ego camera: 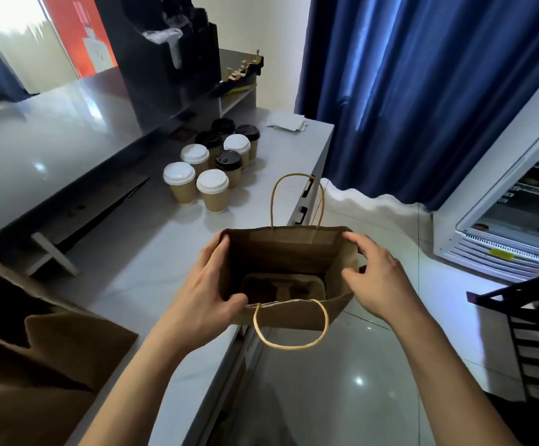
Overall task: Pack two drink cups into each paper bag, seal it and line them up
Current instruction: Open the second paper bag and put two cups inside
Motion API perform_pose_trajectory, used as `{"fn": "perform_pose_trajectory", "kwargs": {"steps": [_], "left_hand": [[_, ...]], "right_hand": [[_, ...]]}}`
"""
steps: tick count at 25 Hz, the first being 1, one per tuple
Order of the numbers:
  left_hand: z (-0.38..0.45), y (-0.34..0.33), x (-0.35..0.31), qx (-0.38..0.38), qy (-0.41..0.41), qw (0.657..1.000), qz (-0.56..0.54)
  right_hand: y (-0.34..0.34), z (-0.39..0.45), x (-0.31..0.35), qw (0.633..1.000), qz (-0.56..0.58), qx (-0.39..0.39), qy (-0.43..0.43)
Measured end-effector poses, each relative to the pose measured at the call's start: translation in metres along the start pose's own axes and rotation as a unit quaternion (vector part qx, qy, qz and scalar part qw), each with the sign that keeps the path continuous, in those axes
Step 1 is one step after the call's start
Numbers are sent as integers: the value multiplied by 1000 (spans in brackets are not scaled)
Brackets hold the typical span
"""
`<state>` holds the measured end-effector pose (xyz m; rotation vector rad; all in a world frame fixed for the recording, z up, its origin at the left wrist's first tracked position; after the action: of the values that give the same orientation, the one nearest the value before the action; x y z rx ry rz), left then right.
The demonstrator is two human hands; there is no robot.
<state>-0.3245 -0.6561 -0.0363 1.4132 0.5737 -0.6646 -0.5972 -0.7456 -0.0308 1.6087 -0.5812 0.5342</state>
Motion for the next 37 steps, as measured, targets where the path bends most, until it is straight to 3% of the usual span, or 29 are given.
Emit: {"fn": "perform_pose_trajectory", "kwargs": {"steps": [11,25,37], "left_hand": [[96,-17,-1,-17,24,1000,3],[261,-79,-46,-65,83,994,7],[329,-84,-20,-104,154,983,16]], "right_hand": [[8,110,-6,1000,7,22,5],[66,314,-43,995,13,83,56],[42,432,-13,984,14,142,106]]}}
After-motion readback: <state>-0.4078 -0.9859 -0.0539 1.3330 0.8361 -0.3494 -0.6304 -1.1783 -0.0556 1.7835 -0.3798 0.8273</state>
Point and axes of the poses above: each hand's wrist, its own z-axis towards the middle knuckle, its own y-axis out of the back of the hand, x = y × z, the point moved 7 cm from there along z, towards the middle knuckle, and after that the axes turned 6 degrees about -y, right-handed, at the moved point
